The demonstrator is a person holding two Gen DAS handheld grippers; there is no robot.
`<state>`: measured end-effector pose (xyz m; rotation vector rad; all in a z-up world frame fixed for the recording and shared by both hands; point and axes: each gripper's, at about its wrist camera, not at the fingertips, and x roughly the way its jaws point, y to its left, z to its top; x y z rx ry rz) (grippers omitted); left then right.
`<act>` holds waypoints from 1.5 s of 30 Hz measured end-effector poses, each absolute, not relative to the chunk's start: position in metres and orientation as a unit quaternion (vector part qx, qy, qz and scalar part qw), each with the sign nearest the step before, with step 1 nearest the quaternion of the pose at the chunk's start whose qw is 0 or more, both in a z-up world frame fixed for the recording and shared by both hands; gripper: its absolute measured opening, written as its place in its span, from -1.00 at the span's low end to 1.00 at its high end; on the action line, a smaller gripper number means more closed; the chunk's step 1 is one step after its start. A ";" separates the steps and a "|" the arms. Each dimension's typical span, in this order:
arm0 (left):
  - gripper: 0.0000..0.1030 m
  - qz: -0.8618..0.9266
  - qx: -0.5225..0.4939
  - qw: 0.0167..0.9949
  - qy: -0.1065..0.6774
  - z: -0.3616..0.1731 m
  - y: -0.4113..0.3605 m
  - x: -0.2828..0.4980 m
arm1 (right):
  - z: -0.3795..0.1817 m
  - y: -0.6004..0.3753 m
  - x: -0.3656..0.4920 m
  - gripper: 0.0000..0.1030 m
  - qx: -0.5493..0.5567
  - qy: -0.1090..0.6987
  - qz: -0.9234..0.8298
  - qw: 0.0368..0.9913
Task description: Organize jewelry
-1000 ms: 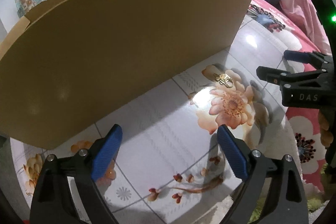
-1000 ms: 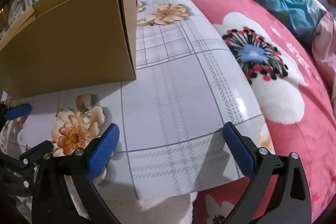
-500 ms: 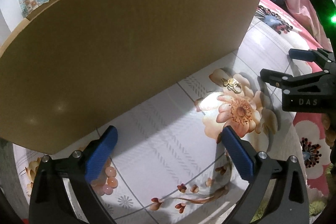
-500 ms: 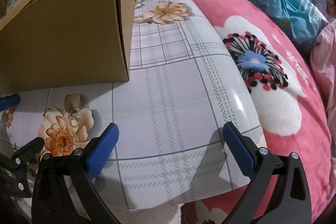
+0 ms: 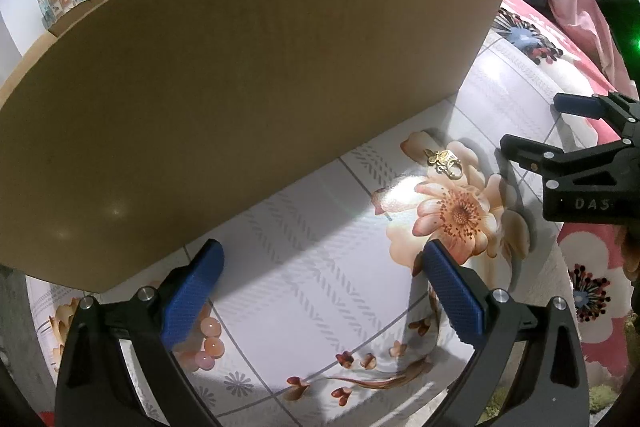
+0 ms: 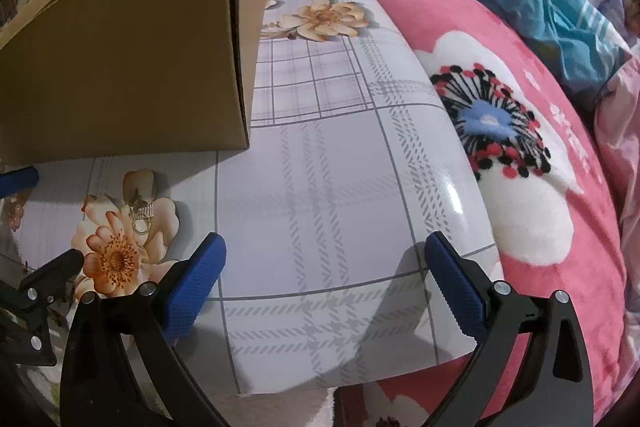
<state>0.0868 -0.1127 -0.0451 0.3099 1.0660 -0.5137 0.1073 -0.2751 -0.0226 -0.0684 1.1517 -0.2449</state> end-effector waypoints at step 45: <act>0.90 -0.231 0.145 0.810 0.519 -0.049 -0.126 0.094 | -0.022 -0.286 0.116 0.85 -0.022 0.544 -0.105 0.832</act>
